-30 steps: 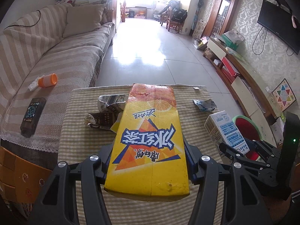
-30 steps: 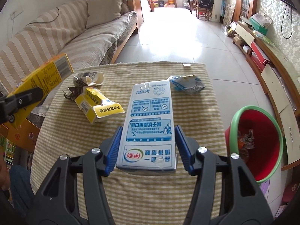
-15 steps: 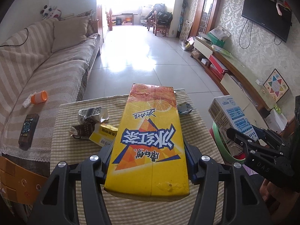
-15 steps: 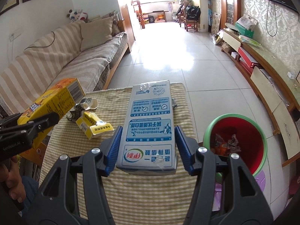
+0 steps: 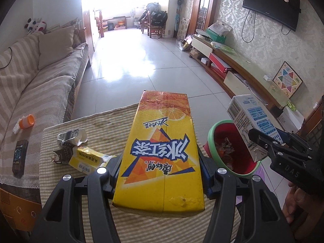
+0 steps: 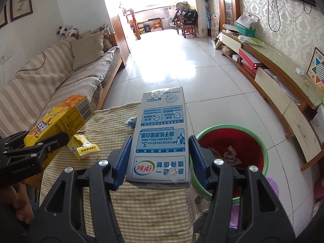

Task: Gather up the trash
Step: 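Lift the juice box and milk carton and carry both over the red bin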

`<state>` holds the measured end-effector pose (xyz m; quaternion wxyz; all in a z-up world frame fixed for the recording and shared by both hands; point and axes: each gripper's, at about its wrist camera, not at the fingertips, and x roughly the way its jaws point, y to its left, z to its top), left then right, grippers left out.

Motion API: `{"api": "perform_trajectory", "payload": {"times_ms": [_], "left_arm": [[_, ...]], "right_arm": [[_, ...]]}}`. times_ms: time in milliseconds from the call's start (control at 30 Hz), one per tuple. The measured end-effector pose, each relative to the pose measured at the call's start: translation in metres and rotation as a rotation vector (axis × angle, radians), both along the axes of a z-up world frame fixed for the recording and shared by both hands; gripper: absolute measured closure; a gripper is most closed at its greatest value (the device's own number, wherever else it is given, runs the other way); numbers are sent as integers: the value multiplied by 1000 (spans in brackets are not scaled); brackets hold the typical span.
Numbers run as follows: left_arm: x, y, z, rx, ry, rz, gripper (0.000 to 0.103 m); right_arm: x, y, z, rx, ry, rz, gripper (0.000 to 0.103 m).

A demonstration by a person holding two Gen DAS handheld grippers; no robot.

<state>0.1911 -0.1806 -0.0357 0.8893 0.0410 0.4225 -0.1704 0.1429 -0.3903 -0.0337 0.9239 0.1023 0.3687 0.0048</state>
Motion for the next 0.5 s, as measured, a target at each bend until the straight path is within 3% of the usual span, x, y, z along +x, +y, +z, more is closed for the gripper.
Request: {"api": "perform_trajectory", "payload": {"times_ms": [500], "left_arm": [[18,-123,-28,-44,66,-176,47]], "right_arm": [[-12,-117,-29,33,43,-176,49]]}}
